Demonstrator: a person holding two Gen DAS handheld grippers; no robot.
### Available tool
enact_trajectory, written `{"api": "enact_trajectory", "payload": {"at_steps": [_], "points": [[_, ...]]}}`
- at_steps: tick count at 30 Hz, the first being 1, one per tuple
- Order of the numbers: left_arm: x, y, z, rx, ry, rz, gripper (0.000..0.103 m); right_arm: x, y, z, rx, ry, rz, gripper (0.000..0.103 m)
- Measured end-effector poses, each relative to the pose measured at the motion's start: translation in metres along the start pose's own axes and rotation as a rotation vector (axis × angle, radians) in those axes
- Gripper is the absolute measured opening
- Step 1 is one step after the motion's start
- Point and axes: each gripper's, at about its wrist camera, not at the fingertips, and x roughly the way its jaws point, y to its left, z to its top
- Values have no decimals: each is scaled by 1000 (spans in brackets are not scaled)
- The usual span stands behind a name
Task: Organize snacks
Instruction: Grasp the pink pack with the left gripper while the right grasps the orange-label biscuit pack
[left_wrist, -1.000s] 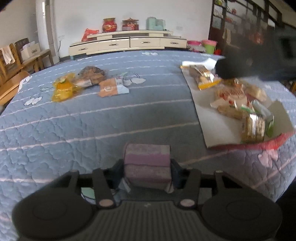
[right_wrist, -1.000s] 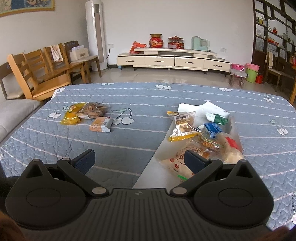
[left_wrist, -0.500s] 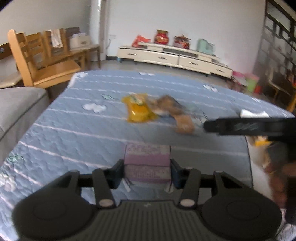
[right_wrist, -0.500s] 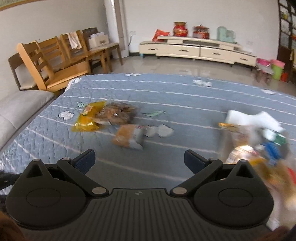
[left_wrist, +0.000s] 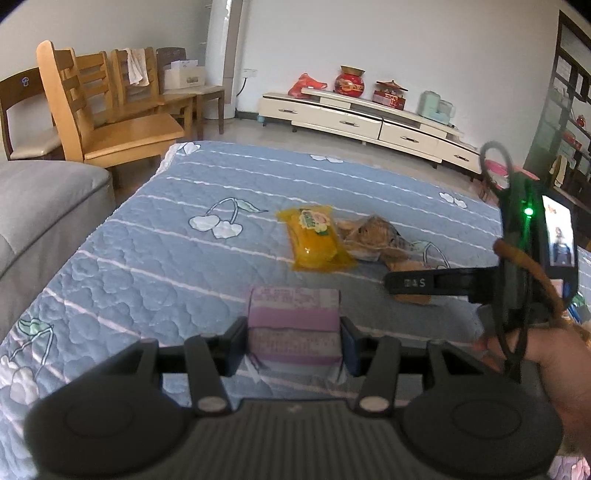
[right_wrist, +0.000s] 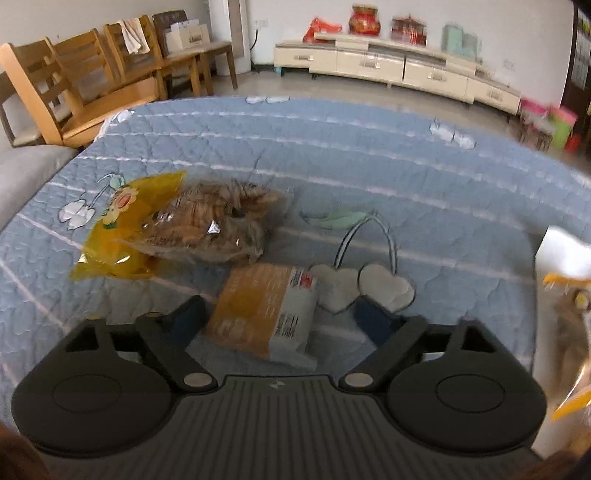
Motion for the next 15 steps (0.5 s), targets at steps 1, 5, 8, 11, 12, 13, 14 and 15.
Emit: {"api": "enact_trajectory", "payload": {"at_steps": [1,5,8,11,12,13,14,15], "points": [[-1,-1,0,-1,1,2,50,-2,1,0,-6,-4,-5,60],[-9,-4,-2,-4,-2,1,50,-16,-6,-8,5,15,-7,57],[-18,-8,-5,-7,-2,-4,50,-40,-13,-24,12,15,7,57],[-30,-13,-9,-3,-4,-6,50,-69,-16,-41,3,-3,16,57],[-34,-15,-10,1,-5,-6,50,-81,-16,-46,-1,-11,20,57],[-40,-17,-12,5,-6,-5,50,-91,-18,-51,2,-23,22,57],[-44,-19,-13,8,-8,-5,50,-103,-18,-56,4,-35,25,57],[-49,-21,-15,11,-9,-3,50,-115,-19,-60,6,-48,27,57]]}}
